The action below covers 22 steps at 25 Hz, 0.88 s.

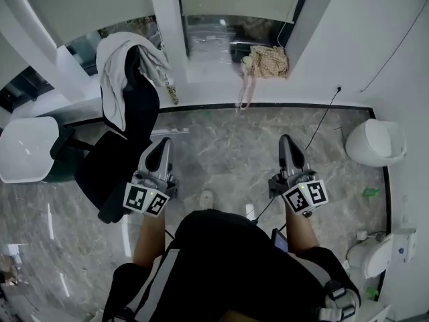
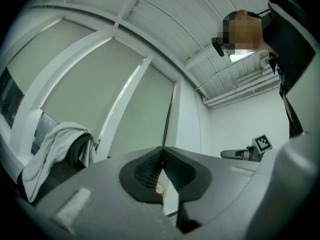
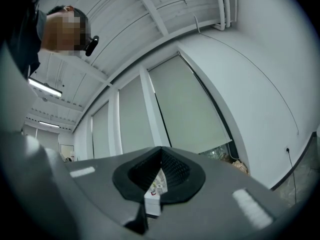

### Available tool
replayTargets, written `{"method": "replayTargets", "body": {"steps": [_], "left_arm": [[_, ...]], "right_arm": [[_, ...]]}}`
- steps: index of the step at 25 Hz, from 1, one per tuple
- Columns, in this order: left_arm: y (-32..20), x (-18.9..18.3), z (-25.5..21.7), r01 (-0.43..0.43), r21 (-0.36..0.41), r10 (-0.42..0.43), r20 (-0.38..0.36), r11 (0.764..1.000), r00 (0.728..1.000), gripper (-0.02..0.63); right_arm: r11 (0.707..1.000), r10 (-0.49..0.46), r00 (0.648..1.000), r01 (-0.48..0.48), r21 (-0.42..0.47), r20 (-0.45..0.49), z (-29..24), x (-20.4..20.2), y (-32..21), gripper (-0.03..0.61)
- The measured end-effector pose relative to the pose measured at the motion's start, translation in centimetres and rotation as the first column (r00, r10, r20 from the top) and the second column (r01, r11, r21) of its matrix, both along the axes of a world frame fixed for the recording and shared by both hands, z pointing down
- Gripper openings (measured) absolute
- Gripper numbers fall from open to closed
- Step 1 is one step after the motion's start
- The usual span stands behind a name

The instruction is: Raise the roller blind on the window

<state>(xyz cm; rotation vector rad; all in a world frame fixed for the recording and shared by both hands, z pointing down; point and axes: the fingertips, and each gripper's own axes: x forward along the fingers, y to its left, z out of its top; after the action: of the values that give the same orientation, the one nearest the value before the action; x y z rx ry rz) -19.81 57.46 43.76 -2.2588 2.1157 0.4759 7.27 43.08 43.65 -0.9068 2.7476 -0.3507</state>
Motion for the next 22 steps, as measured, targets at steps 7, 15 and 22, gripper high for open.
{"method": "replayTargets", "body": {"steps": [7,15,22], "left_arm": [[-4.8,-4.3,0.3,-0.07,-0.015,0.07,0.01,0.997,0.997,0.0],[-10.5,-5.7,0.6,-0.183,-0.019,0.183,0.006,0.983,0.983,0.0],[-13.8,-4.6,1.6,-0.234,-0.037,0.233,-0.022,0.972,0.972,0.0]], "right_arm": [[0.997,0.07,0.998,-0.07,0.018,-0.005,-0.5,-3.4,-3.0,-0.002],[0.986,0.169,0.985,-0.169,-0.004,-0.027,-0.5,-4.0,-5.4,-0.002],[0.977,0.212,0.976,-0.213,-0.006,-0.055,-0.8,-2.7,-7.3,-0.002]]}}
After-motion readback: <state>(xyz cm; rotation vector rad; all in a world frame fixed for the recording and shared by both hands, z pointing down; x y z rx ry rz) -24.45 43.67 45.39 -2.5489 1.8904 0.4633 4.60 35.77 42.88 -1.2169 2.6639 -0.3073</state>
